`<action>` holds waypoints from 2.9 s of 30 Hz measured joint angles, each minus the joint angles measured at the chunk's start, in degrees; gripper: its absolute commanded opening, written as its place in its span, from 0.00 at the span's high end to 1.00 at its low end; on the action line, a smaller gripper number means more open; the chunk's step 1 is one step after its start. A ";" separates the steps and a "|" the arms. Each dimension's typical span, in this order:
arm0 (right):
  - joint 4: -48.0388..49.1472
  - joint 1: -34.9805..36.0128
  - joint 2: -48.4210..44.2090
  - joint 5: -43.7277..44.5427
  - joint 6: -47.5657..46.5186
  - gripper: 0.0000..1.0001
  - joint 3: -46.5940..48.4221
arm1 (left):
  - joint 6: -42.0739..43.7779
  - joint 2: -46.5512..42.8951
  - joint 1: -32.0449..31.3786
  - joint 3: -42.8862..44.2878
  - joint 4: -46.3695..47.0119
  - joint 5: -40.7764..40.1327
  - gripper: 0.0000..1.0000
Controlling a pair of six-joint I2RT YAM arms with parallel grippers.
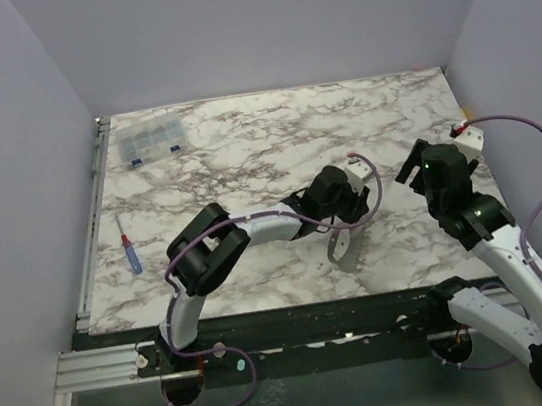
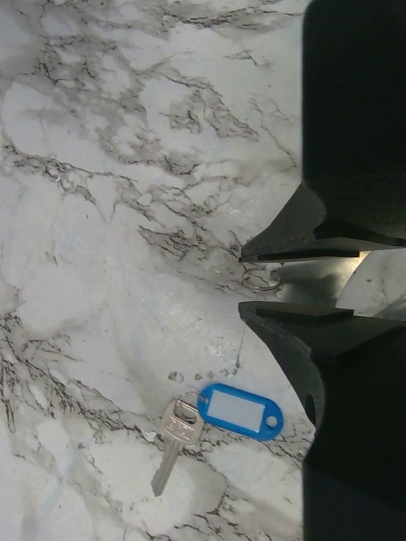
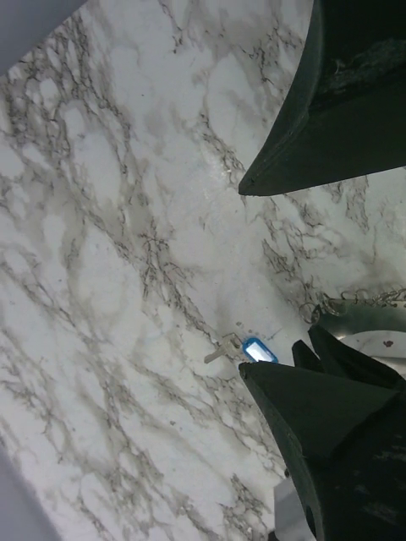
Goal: Put the keys on the keyring
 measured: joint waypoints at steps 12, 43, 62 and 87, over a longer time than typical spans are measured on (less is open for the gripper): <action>2.82 0.00 -5.64 -0.44 -6.69 0.18 -0.70 | 0.72 4.81 0.04 6.84 -8.28 4.11 0.77; 4.07 0.00 -6.14 -9.38 -8.57 0.20 -1.73 | 1.29 6.62 0.13 9.16 -11.82 4.76 0.64; 4.68 0.00 -6.32 -11.78 -9.16 0.21 -1.73 | -0.26 6.32 0.37 11.13 -15.47 2.12 0.73; 4.76 0.00 -6.19 -12.44 -9.16 0.22 -2.19 | -6.84 7.50 0.70 11.23 -16.39 1.88 0.69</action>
